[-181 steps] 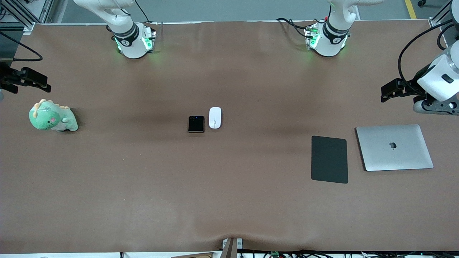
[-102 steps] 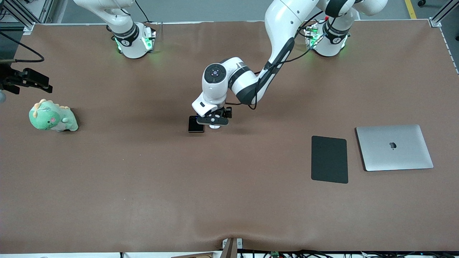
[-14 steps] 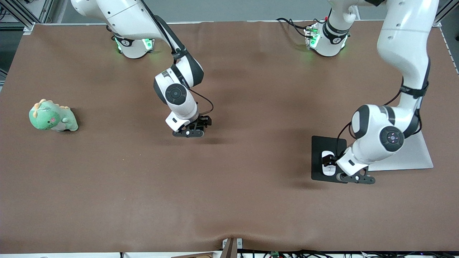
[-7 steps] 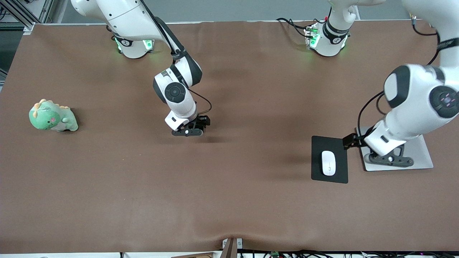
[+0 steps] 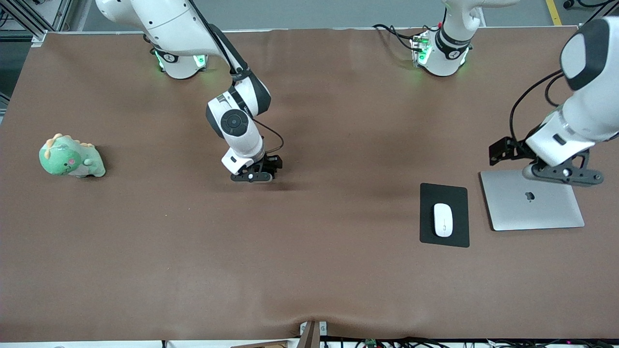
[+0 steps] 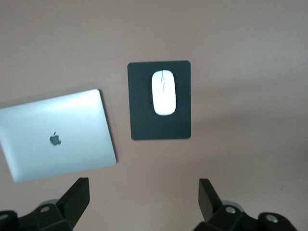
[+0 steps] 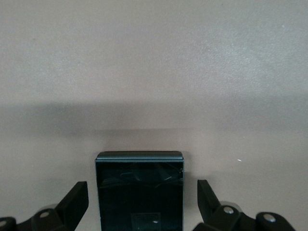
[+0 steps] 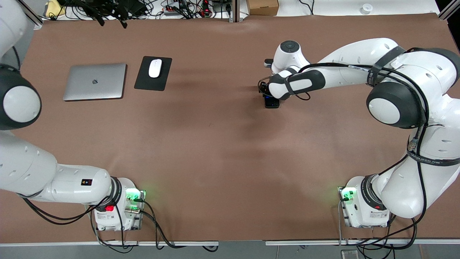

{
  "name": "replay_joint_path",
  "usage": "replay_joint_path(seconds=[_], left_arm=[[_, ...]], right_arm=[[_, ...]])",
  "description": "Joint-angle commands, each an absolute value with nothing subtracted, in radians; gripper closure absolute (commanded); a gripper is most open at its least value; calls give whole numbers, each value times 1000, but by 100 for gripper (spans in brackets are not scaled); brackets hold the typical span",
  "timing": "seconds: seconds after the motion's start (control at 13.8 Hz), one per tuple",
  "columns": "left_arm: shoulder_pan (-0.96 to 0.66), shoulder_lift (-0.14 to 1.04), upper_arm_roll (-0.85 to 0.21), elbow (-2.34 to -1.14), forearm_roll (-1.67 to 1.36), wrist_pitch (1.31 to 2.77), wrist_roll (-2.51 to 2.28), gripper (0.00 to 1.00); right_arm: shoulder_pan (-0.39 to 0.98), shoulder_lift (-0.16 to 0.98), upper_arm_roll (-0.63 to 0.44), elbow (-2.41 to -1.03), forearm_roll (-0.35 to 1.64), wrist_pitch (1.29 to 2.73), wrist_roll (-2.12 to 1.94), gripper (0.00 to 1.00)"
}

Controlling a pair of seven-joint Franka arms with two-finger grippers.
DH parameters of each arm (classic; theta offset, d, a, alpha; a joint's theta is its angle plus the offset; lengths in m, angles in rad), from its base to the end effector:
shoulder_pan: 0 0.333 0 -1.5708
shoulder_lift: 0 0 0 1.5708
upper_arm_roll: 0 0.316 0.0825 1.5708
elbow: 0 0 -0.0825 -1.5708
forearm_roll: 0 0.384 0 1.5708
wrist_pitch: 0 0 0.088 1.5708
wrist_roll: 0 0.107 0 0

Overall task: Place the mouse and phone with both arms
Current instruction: 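Retract the left gripper while the right gripper lifts the phone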

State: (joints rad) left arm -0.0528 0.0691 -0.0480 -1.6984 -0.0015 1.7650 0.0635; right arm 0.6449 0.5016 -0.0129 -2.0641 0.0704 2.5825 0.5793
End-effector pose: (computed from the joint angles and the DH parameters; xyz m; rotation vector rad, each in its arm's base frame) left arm 0.5817 -0.0582 0.5412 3.1263 -0.2568 -0.0039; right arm 0.4787 0.3490 0.1878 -3.1059 0.0078 0.0063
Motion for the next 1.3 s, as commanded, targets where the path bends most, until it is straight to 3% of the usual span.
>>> replay_joint_path(seconds=[0.0, 0.51, 0.65, 0.8, 0.87, 1.23], left_arm=[[-28, 0, -54, -1713, 8, 1679, 86, 0], [-26, 14, -54, -1626, 3, 1658, 72, 0], [-26, 20, -54, -1592, 2, 1600, 75, 0], [-23, 23, -52, -1559, 0, 1565, 80, 0], [-21, 23, -52, -1555, 0, 1557, 80, 0], [17, 8, -52, -1554, 2, 1471, 83, 0]], right_arm=[[664, 495, -23, -2082, 49, 2600, 609, 0], [672, 511, -26, -2115, 49, 2680, 607, 0], [690, 511, -28, -2115, 48, 2678, 607, 27], [693, 509, -28, -2106, 41, 2666, 601, 84], [690, 509, -29, -2105, 41, 2665, 600, 98], [670, 470, -61, -2019, 43, 2513, 603, 100]])
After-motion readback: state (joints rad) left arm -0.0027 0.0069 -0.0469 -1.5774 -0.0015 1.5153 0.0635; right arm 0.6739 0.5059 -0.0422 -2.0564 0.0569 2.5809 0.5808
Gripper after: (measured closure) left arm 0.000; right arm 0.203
